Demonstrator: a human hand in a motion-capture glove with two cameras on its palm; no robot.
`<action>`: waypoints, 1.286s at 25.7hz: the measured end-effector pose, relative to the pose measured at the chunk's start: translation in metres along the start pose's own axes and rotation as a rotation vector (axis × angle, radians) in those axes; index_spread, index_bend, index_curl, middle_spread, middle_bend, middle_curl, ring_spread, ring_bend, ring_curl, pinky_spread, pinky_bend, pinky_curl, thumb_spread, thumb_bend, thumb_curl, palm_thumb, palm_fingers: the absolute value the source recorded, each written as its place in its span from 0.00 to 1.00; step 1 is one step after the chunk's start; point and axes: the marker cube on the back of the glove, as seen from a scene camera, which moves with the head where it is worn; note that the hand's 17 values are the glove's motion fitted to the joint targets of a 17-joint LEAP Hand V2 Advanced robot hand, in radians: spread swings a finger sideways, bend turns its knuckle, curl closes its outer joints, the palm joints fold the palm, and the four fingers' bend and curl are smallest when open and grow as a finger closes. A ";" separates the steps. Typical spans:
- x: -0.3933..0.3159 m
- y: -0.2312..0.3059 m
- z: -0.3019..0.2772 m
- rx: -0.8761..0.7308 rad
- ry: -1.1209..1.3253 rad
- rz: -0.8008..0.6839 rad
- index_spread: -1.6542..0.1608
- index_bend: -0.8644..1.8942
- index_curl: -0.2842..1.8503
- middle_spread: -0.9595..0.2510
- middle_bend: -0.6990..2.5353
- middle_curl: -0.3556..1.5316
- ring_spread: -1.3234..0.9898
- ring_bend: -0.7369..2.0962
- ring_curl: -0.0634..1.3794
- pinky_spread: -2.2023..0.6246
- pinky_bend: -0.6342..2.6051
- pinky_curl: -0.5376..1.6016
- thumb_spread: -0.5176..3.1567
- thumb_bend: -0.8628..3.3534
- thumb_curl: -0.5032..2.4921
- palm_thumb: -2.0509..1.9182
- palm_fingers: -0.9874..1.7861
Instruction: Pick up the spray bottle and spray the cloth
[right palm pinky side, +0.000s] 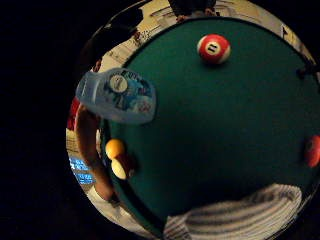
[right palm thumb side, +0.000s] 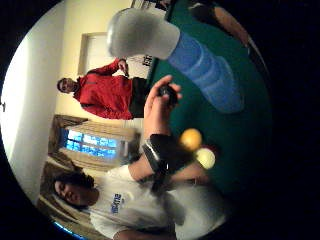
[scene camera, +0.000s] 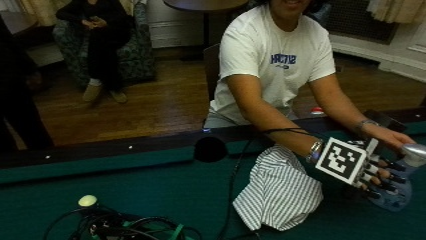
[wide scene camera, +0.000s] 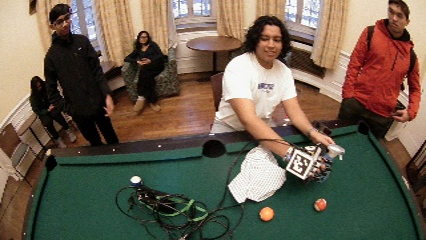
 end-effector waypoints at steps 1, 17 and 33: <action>0.000 0.008 -0.007 0.002 0.043 -0.009 0.70 0.36 0.35 0.65 0.29 0.39 0.50 0.40 0.29 0.83 0.28 0.42 0.39 0.19 0.35 0.63 0.50; -0.043 0.146 -0.097 -0.040 0.399 -0.150 0.67 0.37 0.30 0.66 0.28 0.38 0.50 0.37 0.26 0.85 0.27 0.41 0.40 0.20 0.31 0.61 0.48; -0.068 0.225 -0.130 -0.061 0.491 -0.222 0.66 0.37 0.28 0.67 0.27 0.37 0.51 0.37 0.26 0.86 0.27 0.41 0.40 0.20 0.29 0.61 0.48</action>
